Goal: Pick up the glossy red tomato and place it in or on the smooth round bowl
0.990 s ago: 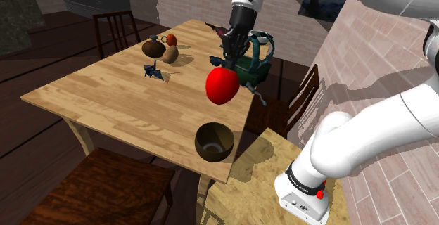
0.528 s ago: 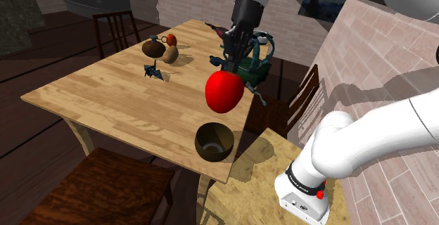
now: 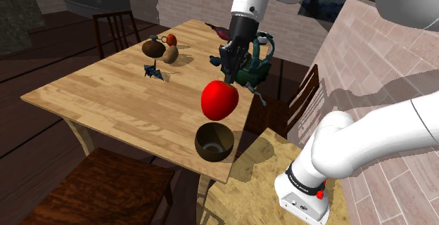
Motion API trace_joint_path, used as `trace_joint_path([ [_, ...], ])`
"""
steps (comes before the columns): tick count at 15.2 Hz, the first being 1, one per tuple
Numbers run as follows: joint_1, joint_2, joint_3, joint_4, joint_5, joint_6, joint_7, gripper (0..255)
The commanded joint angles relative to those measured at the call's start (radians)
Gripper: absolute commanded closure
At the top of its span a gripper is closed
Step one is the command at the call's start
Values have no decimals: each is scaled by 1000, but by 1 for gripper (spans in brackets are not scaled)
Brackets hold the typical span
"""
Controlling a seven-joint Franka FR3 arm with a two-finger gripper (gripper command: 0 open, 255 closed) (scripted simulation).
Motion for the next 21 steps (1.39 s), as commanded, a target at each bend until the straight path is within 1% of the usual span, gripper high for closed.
trace_joint_path([
  [1, 0, -6, 3, -33, 2, 27, -8, 255],
  [17, 1, -7, 23, -243, 21, 225, -78, 255],
  [21, 1, -6, 24, -251, 22, 233, -80, 255],
])
